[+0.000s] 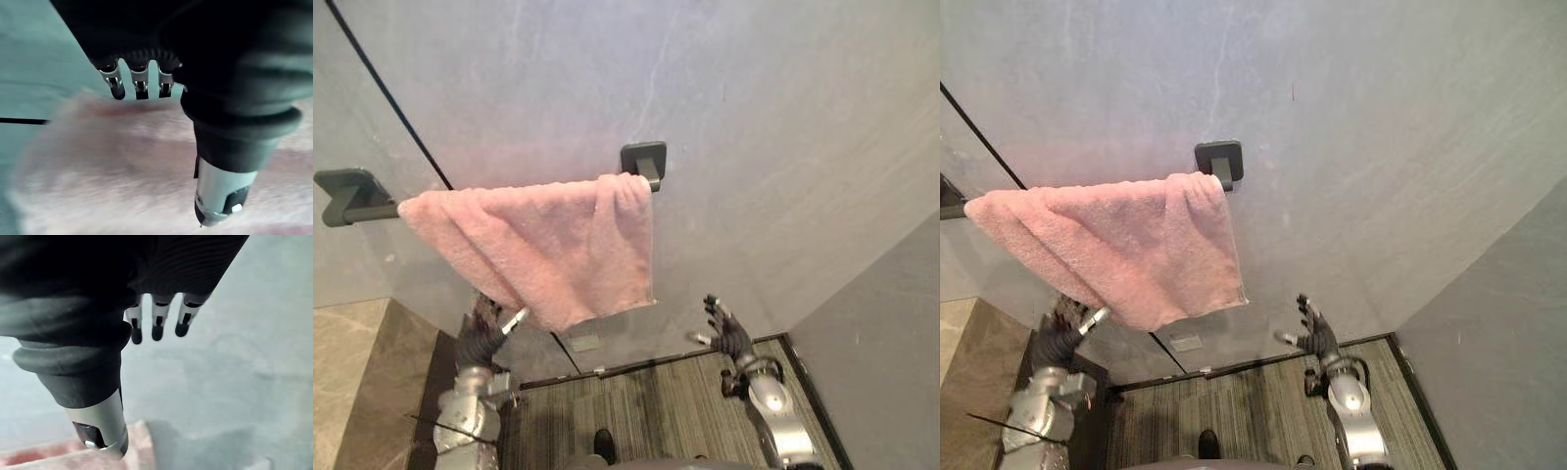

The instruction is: Organize washtable

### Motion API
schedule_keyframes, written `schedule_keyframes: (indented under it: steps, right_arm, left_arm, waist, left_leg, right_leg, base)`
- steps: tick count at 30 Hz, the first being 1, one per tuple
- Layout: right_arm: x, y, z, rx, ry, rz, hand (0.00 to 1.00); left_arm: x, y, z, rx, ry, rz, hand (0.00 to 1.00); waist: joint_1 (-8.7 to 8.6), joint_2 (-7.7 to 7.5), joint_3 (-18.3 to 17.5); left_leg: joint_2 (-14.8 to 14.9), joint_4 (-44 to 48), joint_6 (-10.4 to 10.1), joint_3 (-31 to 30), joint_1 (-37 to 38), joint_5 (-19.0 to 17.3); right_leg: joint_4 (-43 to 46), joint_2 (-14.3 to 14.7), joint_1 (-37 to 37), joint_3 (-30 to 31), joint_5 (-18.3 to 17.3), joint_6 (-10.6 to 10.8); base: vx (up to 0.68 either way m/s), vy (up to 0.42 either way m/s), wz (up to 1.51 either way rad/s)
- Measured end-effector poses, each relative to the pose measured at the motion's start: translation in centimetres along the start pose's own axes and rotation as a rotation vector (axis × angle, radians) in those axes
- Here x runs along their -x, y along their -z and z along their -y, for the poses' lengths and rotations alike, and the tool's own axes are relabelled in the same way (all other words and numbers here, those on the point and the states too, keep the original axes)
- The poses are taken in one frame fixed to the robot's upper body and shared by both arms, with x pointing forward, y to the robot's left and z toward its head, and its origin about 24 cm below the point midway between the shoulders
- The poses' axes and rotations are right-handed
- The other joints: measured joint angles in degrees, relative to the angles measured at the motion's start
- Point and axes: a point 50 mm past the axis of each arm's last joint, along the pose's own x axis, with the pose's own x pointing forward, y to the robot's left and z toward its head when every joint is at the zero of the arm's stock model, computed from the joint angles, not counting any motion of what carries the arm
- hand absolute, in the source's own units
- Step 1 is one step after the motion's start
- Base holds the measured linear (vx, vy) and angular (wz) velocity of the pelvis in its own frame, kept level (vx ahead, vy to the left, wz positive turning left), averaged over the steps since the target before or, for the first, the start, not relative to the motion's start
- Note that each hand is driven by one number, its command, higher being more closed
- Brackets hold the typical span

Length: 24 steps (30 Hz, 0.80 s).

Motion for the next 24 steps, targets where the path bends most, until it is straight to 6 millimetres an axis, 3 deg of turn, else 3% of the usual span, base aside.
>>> schedule_keyframes:
  steps: [2, 6, 11, 13, 15, 16, 17, 19, 20, 21, 23, 24]
  right_arm:
    - [1.5, 2.6, -0.8, -0.02, -0.05, -0.106, 0.0]
    - [3.5, 5.7, -2.7, -0.018, -0.188, -0.248, 0.0]
    - [5.1, 5.8, -5.3, -0.022, -0.434, -0.262, 0.0]
    - [5.3, 4.0, -6.0, -0.093, -0.557, -0.195, 0.0]
    - [4.7, 1.3, -6.4, -0.148, -0.65, -0.088, 0.0]
    - [4.1, -1.1, -6.6, -0.159, -0.706, 0.009, 0.0]
    - [3.4, -4.0, -6.8, -0.144, -0.758, 0.126, 0.0]
    - [2.8, -7.8, -7.5, -0.088, -0.829, 0.294, 0.0]
    - [2.3, -10.0, -8.0, -0.044, -0.863, 0.389, 0.0]
    - [2.0, -11.0, -8.6, -0.024, -0.886, 0.424, 0.0]
    - [1.1, -14.9, -10.9, 0.045, -0.957, 0.56, 0.0]
    - [0.9, -15.9, -11.2, 0.05, -0.957, 0.598, 0.0]
  left_arm:
    - [1.9, 4.2, -0.1, 0.009, 0.023, -0.199, 0.0]
    - [5.2, 10.1, -0.6, -0.028, 0.062, -0.508, 0.0]
    - [8.1, 11.4, -0.9, -0.159, 0.144, -0.625, 0.0]
    - [9.5, 10.1, 0.4, -0.16, 0.324, -0.615, 0.0]
    - [10.3, 7.8, 2.4, -0.015, 0.522, -0.562, 0.0]
    - [10.2, 5.9, 3.7, 0.122, 0.617, -0.507, 0.0]
    - [9.7, 4.0, 4.5, 0.238, 0.682, -0.444, 0.0]
    - [8.1, 1.5, 5.6, 0.34, 0.744, -0.336, 0.0]
    - [7.2, -0.1, 6.3, 0.362, 0.778, -0.266, 0.0]
    - [6.7, -0.9, 6.7, 0.361, 0.798, -0.23, 0.0]
    - [5.0, -4.8, 8.0, 0.332, 0.856, -0.075, 0.0]
    - [4.6, -5.6, 8.0, 0.323, 0.852, -0.034, 0.0]
  waist:
    - [-0.73, 0.01, 0.0]
    - [-1.01, -0.1, 0.0]
    - [-1.0, -0.34, -0.2]
    - [-1.03, -0.38, -0.2]
    - [-1.1, -0.45, -0.3]
    - [-1.11, -0.46, -0.3]
    - [-1.08, -0.47, -0.3]
    - [-1.13, -0.51, -0.5]
    - [-1.05, -0.61, -1.1]
    - [-1.06, -0.65, -1.5]
    - [-0.93, -0.87, -1.8]
    - [-0.91, -0.89, -1.8]
  left_leg:
    - [0.1, 0.0, -0.3, 0.0, 0.0, -0.4]
    - [0.3, 0.0, -0.6, 0.3, 0.1, -0.9]
    - [0.5, 0.0, -0.7, 0.9, 0.1, -1.0]
    - [0.5, 0.0, -0.7, 0.9, -0.1, -1.1]
    - [0.4, 0.0, -0.7, 0.8, -0.2, -1.1]
    - [0.4, 0.0, -0.7, 0.6, -0.4, -1.0]
    - [0.3, 0.0, -0.7, 0.2, -0.5, -1.0]
    - [0.0, 0.0, -0.7, -0.9, -0.6, -0.9]
    - [-0.2, 0.1, -0.6, -1.5, -0.7, -0.9]
    - [-0.3, 0.1, -0.4, -1.8, -0.7, -0.7]
    - [-0.4, 0.4, -0.1, -3.2, -0.7, -0.1]
    - [-0.4, 0.4, 0.0, -3.4, -0.7, 0.0]
  right_leg:
    - [-0.1, 0.1, 0.0, 0.1, -0.2, -0.2]
    - [-0.1, 0.1, 0.0, 0.4, -0.5, -0.1]
    - [0.1, 0.0, -0.2, 0.5, -0.8, 0.1]
    - [0.1, 0.0, -0.4, 0.2, -0.9, 0.3]
    - [0.1, -0.1, -0.5, 0.0, -1.1, 0.5]
    - [0.0, -0.1, -0.5, -0.2, -1.1, 0.6]
    - [0.0, -0.1, -0.5, -0.6, -1.1, 0.6]
    - [0.0, -0.2, 0.1, -1.7, -0.9, 1.0]
    - [0.0, -0.2, 0.3, -2.2, -0.6, 0.7]
    - [0.0, -0.3, 0.4, -2.5, -0.5, 0.7]
    - [-0.1, -0.3, 1.2, -3.7, -0.4, 0.7]
    - [0.0, -0.3, 1.3, -4.0, -0.4, 0.7]
  base:
    - [0.0, 0.0, 0.0]
    - [0.0, 0.008, -0.02]
    - [0.01, 0.009, -0.04]
    - [0.0, 0.0, 0.0]
    - [0.01, 0.005, 0.03]
    - [0.01, 0.006, 0.09]
    - [0.01, 0.004, 0.15]
    - [0.03, 0.003, 0.25]
    - [0.04, 0.008, 0.25]
    - [0.06, 0.008, 0.23]
    - [0.07, -0.001, 0.28]
    - [0.04, -0.006, 0.25]
